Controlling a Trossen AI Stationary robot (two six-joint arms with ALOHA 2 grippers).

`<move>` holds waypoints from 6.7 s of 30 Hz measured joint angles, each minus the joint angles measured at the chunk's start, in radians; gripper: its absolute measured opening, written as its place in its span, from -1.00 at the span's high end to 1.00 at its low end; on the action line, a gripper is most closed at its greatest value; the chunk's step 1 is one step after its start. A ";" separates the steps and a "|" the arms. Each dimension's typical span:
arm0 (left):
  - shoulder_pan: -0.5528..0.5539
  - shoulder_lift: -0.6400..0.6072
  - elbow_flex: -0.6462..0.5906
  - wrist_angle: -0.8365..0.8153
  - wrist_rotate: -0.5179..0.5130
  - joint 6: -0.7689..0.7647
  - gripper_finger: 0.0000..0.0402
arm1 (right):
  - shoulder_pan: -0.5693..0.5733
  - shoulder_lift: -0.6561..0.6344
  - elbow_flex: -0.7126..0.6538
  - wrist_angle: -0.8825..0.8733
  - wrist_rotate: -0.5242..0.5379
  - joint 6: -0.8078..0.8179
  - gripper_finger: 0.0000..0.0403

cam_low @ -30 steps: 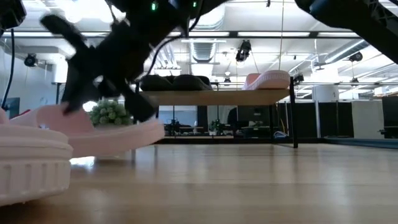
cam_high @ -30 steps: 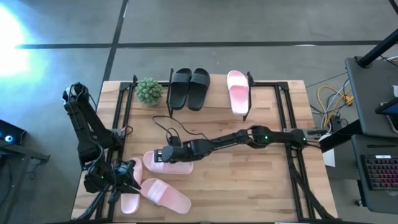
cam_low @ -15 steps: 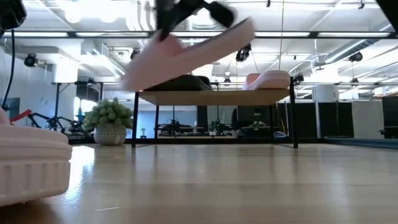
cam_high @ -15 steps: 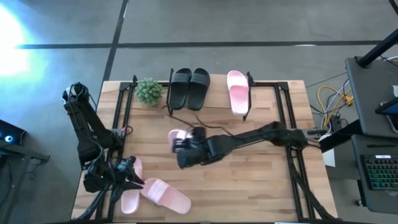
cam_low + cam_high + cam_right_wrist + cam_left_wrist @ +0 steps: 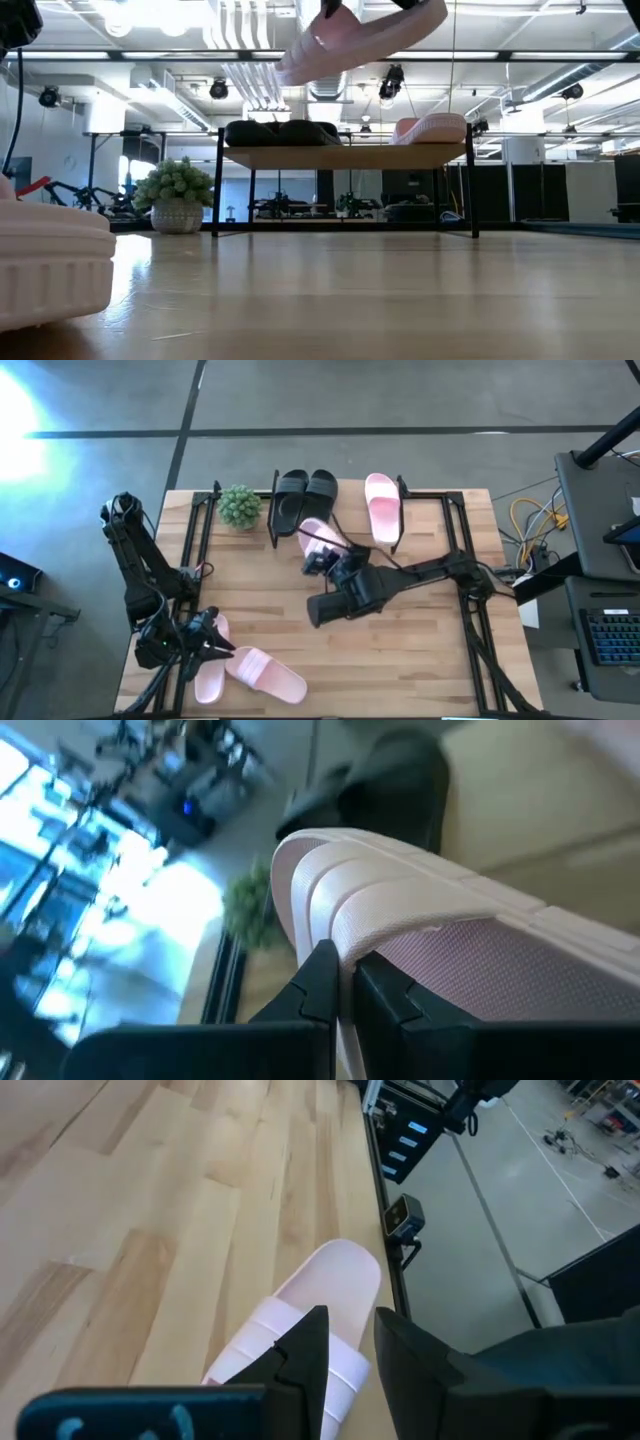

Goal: Pick and place slides into the shelf
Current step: Put the pink slipper on the shelf

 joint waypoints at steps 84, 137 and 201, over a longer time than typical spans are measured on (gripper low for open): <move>0.166 -0.179 0.000 -0.450 -0.143 0.045 0.65 | -0.527 0.067 -0.023 0.075 -0.217 -0.297 0.20; 0.166 -0.196 0.000 -0.442 -0.108 -0.010 0.65 | -0.481 -0.027 -0.005 -0.030 -0.480 -0.918 0.20; 0.180 -0.249 0.000 -0.354 -0.240 -0.214 0.65 | -0.766 -0.004 -0.002 -0.144 -0.737 -1.386 0.94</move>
